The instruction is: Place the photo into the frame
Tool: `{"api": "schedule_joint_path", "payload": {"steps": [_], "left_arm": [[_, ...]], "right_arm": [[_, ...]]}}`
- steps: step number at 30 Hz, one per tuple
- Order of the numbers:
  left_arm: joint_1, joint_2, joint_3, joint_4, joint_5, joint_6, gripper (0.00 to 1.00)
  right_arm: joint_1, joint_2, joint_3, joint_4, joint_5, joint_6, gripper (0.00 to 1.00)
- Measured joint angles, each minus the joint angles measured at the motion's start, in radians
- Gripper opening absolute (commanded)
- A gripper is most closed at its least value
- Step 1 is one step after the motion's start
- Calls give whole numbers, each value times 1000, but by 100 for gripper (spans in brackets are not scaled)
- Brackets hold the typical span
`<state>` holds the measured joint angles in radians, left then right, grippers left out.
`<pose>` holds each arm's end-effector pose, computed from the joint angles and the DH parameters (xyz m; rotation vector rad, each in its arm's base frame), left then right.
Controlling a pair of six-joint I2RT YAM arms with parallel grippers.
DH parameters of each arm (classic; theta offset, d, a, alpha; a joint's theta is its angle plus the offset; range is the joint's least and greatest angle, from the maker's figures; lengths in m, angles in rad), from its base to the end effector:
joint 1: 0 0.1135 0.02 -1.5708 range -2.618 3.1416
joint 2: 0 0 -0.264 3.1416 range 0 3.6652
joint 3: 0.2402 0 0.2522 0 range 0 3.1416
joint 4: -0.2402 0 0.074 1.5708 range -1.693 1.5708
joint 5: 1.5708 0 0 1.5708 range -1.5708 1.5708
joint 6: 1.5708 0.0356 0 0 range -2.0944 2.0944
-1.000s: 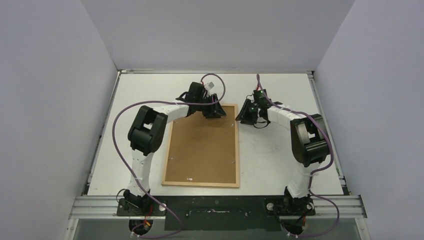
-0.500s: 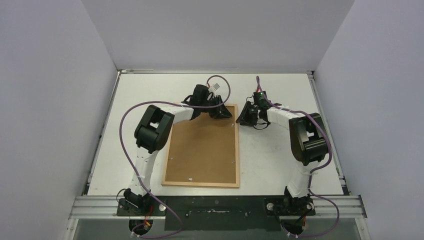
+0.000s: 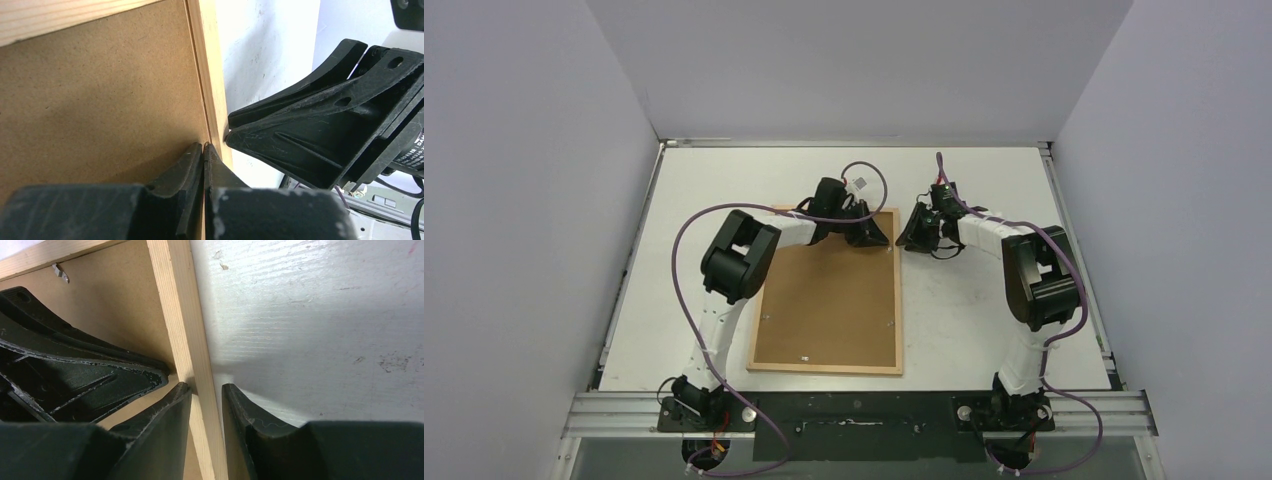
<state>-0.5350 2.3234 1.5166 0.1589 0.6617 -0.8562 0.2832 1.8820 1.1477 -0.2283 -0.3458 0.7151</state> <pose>0.4144 -0.2710 0.1092 0.0213 2.4864 -1.4273 0.3656 0.1190 0.1570 0.4268 2.6248 0.8060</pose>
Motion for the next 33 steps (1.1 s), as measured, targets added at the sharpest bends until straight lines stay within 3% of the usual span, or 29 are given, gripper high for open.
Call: {"api": "schedule_joint_path", "payload": {"steps": [14, 16, 23, 33], "left_arm": [[-9, 0, 75, -179, -65, 1, 0], [-8, 0, 89, -205, -68, 8, 3], [22, 0, 209, -419, -107, 95, 7], [41, 2, 252, -560, -107, 214, 8]], "right_arm": [[84, 0, 51, -100, 125, -15, 36], [100, 0, 51, -121, 145, -7, 36], [111, 0, 51, -167, 182, 40, 36], [110, 6, 55, -158, 186, 117, 43]]}}
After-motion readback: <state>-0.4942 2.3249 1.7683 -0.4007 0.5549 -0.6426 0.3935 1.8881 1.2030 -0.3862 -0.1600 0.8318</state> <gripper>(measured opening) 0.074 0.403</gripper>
